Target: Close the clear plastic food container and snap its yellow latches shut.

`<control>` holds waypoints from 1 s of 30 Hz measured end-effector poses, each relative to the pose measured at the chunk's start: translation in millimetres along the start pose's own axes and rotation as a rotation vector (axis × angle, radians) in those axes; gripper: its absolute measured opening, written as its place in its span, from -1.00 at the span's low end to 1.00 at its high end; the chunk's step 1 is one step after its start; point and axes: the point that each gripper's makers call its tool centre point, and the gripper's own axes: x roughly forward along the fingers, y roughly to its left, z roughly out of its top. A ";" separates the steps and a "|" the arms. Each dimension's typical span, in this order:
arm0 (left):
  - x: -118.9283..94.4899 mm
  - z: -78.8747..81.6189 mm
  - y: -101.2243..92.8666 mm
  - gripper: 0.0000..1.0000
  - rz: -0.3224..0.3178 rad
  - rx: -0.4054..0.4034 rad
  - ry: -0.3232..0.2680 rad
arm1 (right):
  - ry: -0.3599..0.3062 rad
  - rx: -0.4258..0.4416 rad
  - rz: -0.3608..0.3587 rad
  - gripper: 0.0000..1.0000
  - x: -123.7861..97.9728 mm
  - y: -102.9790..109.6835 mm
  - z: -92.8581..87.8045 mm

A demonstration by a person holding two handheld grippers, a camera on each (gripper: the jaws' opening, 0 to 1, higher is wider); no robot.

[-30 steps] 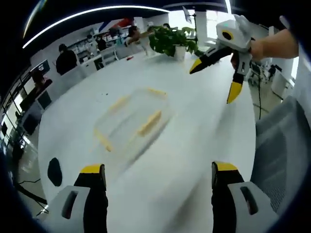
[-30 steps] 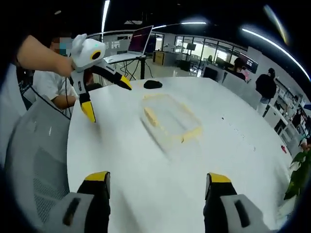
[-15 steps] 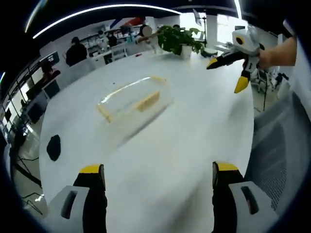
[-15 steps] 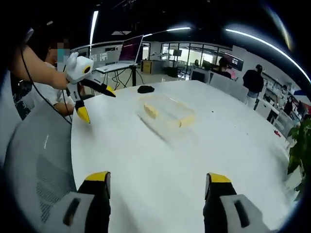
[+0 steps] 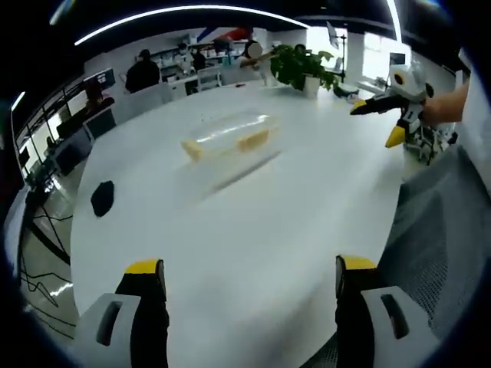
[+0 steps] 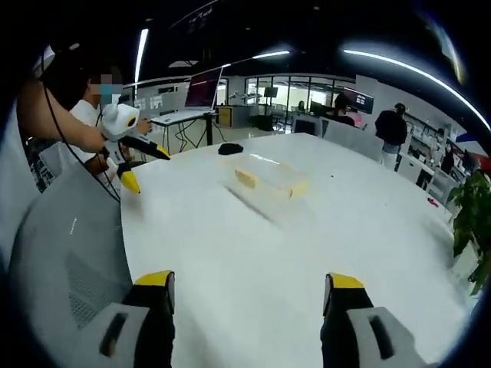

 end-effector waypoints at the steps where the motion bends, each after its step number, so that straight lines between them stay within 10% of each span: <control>1: -2.7 -2.5 -0.4 0.79 0.001 -0.012 -0.006 | -0.003 0.000 -0.002 0.59 -1.3 2.5 -1.0; 30: -21.1 -12.1 -10.1 0.78 0.039 -0.132 -0.136 | -0.127 0.099 -0.089 0.74 -11.0 50.5 -5.2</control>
